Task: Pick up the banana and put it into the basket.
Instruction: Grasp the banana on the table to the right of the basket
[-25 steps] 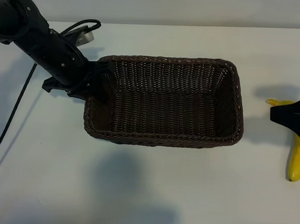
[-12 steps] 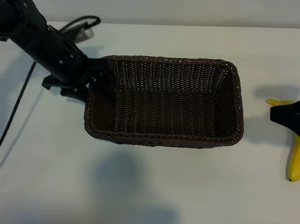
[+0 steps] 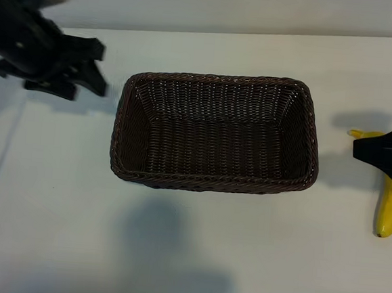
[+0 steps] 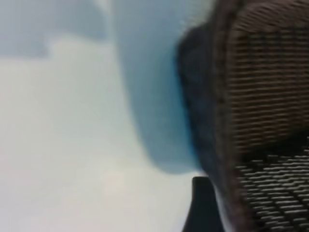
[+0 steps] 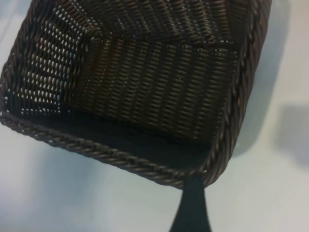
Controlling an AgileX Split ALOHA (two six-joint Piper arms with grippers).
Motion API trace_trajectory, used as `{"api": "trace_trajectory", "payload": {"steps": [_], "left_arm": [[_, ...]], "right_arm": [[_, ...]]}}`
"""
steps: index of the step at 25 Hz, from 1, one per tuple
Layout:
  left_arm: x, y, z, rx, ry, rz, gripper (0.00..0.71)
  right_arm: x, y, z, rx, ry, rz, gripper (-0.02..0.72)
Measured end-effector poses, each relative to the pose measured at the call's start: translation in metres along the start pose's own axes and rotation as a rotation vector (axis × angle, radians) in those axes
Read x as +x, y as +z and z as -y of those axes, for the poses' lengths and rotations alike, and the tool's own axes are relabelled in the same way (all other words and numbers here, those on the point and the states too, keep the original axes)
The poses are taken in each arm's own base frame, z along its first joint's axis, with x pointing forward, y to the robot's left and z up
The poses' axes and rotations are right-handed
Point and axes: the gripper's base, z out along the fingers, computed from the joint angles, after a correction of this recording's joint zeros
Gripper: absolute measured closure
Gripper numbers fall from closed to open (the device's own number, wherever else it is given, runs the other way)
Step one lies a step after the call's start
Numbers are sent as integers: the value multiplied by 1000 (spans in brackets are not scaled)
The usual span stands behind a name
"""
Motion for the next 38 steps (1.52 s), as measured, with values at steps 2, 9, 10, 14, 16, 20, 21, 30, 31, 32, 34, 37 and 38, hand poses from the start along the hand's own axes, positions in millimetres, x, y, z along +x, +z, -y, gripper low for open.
{"api": "trace_trajectory", "payload": {"steps": [2,9,10,14,16,20,21,30,31,32,34,37,38], "left_arm": [[1,-4,-15,-100,-18,-5,155],[4,-19,-63,-398,-141,-15,156],[6,-21,-69,-418,-157,-22,157],[13,-29,-87,-469,-208,-70,158],[16,-31,-88,-471,-189,-102,160],[21,-38,-83,-454,-169,-117,160],[23,-42,-81,-451,-171,-118,160],[44,-86,-40,-395,-62,-17,160],[48,-87,-35,-393,-41,-12,160],[54,-89,-29,-386,-22,-7,160],[70,-91,-22,-383,1,-4,160],[99,-88,-20,-379,7,-19,160],[110,-85,-21,-379,6,-30,160]], "right_arm": [[0,0,0,0,0,0,110],[0,0,0,0,0,0,110],[0,0,0,0,0,0,110],[0,0,0,0,0,0,110],[0,0,0,0,0,0,110],[0,0,0,0,1,1,110],[0,0,0,0,1,1,110],[0,0,0,0,1,1,110],[0,0,0,0,1,1,110],[0,0,0,0,1,1,110],[0,0,0,0,1,1,110],[0,0,0,0,1,1,110],[0,0,0,0,1,1,110]]}}
